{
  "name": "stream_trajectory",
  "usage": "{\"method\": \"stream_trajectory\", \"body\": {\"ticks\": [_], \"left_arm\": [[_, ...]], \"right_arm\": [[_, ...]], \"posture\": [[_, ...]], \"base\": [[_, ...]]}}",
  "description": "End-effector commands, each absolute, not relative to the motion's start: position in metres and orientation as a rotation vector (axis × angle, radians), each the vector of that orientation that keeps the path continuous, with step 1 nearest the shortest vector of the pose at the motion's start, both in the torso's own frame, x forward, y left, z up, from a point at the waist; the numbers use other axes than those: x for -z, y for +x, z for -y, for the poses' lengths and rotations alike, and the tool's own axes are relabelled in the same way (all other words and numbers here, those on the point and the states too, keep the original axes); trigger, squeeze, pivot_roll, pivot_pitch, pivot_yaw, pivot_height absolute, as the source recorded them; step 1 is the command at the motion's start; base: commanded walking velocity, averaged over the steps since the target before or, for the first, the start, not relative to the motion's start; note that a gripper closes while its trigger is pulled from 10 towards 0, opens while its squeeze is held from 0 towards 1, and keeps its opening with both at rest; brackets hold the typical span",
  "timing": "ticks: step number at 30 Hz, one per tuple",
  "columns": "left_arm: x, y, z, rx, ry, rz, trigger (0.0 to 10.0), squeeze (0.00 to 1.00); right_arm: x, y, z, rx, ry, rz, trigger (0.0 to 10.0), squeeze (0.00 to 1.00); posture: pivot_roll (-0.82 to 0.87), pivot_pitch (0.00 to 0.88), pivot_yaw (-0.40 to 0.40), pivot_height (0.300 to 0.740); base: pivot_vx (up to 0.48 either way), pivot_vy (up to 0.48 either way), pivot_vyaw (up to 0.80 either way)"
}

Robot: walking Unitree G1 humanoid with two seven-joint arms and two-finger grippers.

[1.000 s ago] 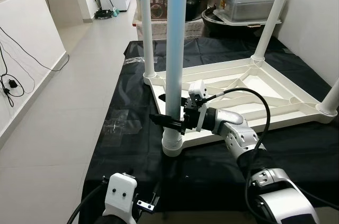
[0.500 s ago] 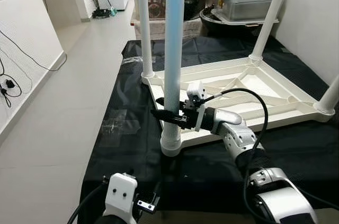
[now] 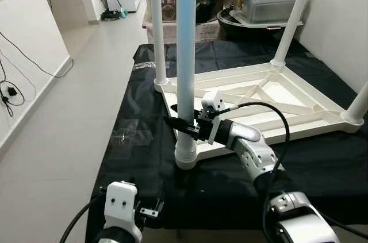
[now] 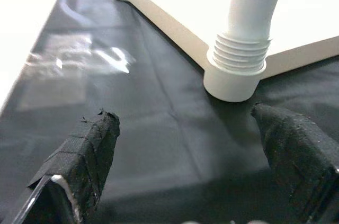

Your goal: Building children table

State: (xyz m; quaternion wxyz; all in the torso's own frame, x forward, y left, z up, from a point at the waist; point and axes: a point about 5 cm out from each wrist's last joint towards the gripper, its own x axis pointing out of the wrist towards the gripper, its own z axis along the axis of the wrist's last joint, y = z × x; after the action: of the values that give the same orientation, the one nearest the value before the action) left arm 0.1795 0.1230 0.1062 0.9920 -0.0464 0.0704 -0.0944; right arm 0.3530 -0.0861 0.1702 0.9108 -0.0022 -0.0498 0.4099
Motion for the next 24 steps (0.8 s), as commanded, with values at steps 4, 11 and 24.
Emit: {"method": "stream_trajectory", "body": {"ticks": [4,11,24], "left_arm": [[-0.103,0.178,-0.125,0.183,-0.075,-0.16,10.0,0.0],[-0.102,0.177,-0.122,0.202,-0.061,-0.162,10.0,0.0],[-0.101,0.179,-0.12,0.219,-0.045,-0.161,10.0,0.0]], "right_arm": [[-0.152,0.356,0.125,-0.339,-0.049,0.017,0.0,0.0],[-0.152,0.339,0.132,-0.021,-0.038,0.029,0.0,0.0],[-0.142,0.326,0.137,0.55,-0.018,-0.169,0.0,0.0]], "posture": [[0.07,0.036,-0.006,0.74],[0.07,0.029,-0.004,0.74],[0.08,0.012,0.002,0.74]], "base": [[0.0,0.0,0.0],[0.0,0.0,0.0],[0.0,0.0,0.0]]}}
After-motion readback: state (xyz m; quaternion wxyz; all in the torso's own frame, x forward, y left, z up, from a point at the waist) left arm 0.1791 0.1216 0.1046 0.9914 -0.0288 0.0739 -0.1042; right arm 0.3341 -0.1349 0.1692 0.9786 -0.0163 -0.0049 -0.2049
